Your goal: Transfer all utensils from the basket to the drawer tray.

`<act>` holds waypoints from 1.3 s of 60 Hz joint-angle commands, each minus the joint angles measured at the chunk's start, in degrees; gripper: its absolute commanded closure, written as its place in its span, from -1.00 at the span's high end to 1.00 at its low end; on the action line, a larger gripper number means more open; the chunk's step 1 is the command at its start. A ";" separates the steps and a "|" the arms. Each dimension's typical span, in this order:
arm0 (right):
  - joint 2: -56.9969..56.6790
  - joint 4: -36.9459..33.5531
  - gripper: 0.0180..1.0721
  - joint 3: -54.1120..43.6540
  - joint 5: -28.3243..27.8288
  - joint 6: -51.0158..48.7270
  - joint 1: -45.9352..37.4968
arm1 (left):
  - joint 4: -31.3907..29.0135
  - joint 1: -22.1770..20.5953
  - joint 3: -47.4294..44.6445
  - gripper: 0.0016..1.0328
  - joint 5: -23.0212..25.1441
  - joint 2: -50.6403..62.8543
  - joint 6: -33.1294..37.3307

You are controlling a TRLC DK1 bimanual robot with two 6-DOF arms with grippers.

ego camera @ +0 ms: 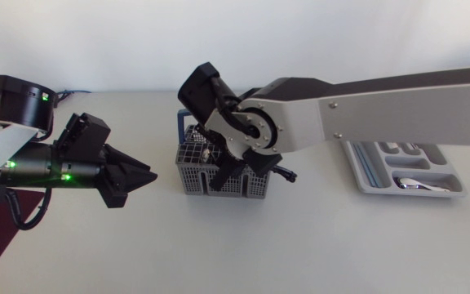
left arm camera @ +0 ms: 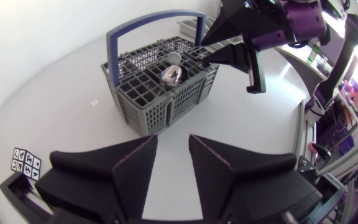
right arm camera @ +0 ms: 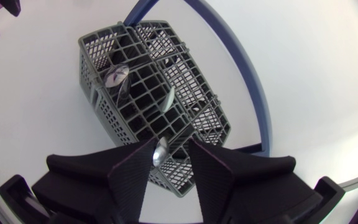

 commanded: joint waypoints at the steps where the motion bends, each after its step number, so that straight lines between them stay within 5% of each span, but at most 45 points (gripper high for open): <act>1: -2.91 0.64 -0.14 -2.11 0.57 -0.59 -0.40 | -0.07 -0.94 -0.63 -0.25 0.64 -0.97 0.65; 15: -10.38 0.81 -0.03 -5.01 -3.82 -1.29 -3.04 | 4.59 -6.83 0.77 -0.22 -0.07 -3.16 3.64; 28: -17.41 2.83 0.09 -12.13 -7.95 -2.17 -6.56 | 10.39 -20.10 1.48 0.34 -16.24 1.06 16.47; 38: -22.15 5.38 0.11 -19.42 -12.61 -3.66 -9.55 | 12.85 -26.95 2.79 0.39 -22.48 5.36 22.36; 57: -27.51 12.76 0.11 -29.70 -28.17 -4.98 -17.72 | 12.67 -31.35 10.35 0.39 -24.50 13.89 32.64; 78: -26.64 18.04 0.17 -33.83 -32.82 -5.77 -19.13 | 14.34 -30.73 16.94 0.31 -27.40 22.68 44.24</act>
